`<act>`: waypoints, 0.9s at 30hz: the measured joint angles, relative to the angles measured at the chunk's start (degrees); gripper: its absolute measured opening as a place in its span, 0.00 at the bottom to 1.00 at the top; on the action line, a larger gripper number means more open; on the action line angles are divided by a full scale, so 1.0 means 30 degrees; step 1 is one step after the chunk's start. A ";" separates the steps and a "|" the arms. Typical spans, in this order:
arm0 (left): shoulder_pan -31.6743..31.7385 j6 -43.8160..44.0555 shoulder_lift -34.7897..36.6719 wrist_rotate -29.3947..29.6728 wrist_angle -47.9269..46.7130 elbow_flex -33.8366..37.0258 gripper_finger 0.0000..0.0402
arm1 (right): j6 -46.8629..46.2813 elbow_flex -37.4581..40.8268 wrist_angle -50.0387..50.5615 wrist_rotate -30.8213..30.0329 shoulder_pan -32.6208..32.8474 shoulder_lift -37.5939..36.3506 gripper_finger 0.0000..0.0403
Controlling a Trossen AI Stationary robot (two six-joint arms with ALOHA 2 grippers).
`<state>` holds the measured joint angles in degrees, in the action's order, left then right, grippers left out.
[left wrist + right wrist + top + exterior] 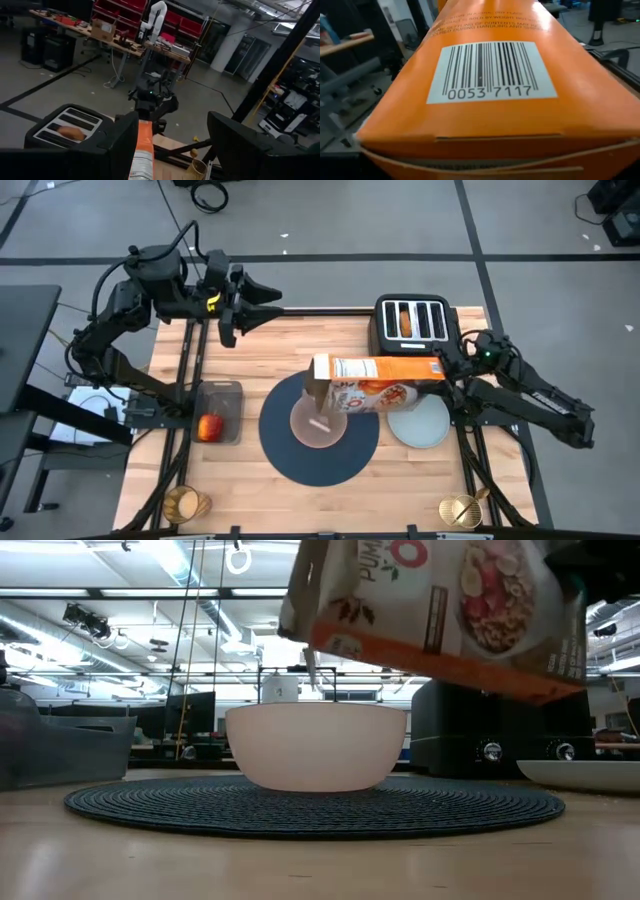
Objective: Arrange a breakfast setting
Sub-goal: Pour the cereal from the orange cereal box into the orange bowl
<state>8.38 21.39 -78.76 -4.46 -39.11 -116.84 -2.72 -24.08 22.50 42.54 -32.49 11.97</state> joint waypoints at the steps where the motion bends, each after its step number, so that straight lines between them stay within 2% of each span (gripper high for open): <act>1: 0.0000 -0.0097 0.0000 0.0002 -0.0002 0.0000 0.60 | 0.0130 -0.0124 0.0326 -0.0106 0.0000 -0.0007 0.72; 6: 0.0000 -0.0430 -0.0007 0.0083 -0.0009 0.0000 0.60 | 0.0034 -0.0189 0.1020 -0.0085 0.0395 0.0085 0.72; 10: 0.0000 -0.0452 -0.0015 0.0098 -0.0098 0.0000 0.60 | 0.0006 -0.0232 0.0992 -0.0886 0.1102 0.0499 0.72; 15: 0.0000 -0.0499 -0.0015 0.0098 -0.0936 -0.0015 0.60 | 0.0274 -0.1391 0.1402 -0.2129 0.2114 0.1711 0.72; 20: 0.0000 -0.0868 -0.0029 0.0112 -0.1484 -0.0013 0.60 | 0.0453 -0.2062 0.2106 -0.2448 0.3031 0.3085 0.72; 27: 0.0000 -0.1072 -0.0029 0.0120 -0.2951 -0.0015 0.60 | 0.0924 -0.3283 0.3027 -0.4351 0.4047 0.4535 0.72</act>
<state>8.38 18.17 -78.85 -4.10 -47.96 -116.88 0.06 -33.93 31.58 29.49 -20.35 25.57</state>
